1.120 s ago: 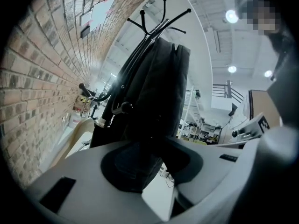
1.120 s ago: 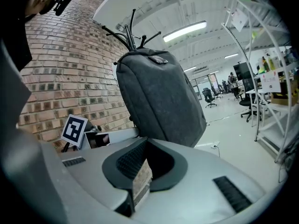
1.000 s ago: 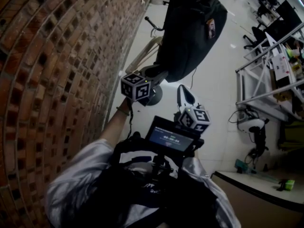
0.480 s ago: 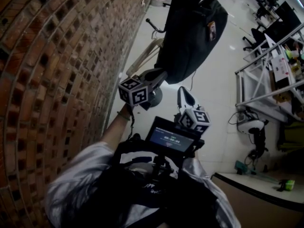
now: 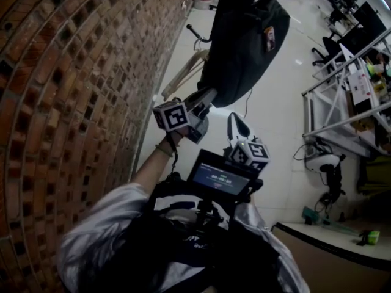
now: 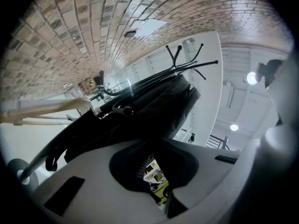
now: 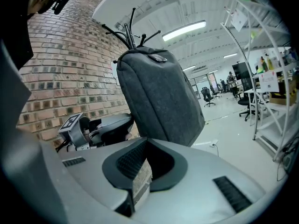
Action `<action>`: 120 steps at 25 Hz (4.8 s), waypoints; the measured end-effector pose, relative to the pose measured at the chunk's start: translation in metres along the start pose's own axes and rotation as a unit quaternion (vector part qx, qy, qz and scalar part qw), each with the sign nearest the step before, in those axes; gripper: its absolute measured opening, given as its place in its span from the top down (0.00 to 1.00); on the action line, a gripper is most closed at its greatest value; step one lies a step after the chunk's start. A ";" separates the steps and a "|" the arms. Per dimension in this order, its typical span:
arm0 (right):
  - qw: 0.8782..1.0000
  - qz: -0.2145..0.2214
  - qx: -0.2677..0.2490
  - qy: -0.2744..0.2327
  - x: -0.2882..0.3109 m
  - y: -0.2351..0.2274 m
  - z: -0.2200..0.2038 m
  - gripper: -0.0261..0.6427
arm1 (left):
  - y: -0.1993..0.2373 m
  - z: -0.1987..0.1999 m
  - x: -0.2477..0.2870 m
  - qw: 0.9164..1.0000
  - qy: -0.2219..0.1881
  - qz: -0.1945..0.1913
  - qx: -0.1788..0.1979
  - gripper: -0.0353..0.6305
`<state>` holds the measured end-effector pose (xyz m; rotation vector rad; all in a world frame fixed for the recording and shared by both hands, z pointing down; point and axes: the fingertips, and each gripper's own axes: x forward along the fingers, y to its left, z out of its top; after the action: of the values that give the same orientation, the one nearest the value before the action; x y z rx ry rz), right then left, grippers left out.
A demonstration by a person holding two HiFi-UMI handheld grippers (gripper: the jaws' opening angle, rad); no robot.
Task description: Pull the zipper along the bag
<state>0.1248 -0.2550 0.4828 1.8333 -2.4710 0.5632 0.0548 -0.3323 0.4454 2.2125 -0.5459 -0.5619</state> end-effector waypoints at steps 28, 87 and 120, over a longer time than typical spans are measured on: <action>1.000 0.000 0.004 -0.001 -0.012 -0.007 -0.006 0.96 | -0.031 0.007 -0.006 0.991 -0.010 -0.058 -0.121 0.93; 0.995 0.069 -0.053 0.046 0.008 0.033 0.049 0.96 | -0.098 0.084 0.011 0.979 0.043 0.058 0.190 0.93; 0.992 0.089 -0.043 0.080 0.008 0.048 0.026 0.96 | -0.134 0.122 0.031 0.979 0.064 0.056 0.186 0.93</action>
<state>0.0829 -0.2582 0.4469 1.4851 -2.5222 0.5754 0.0399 -0.3386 0.2624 2.5276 -0.7516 -0.2716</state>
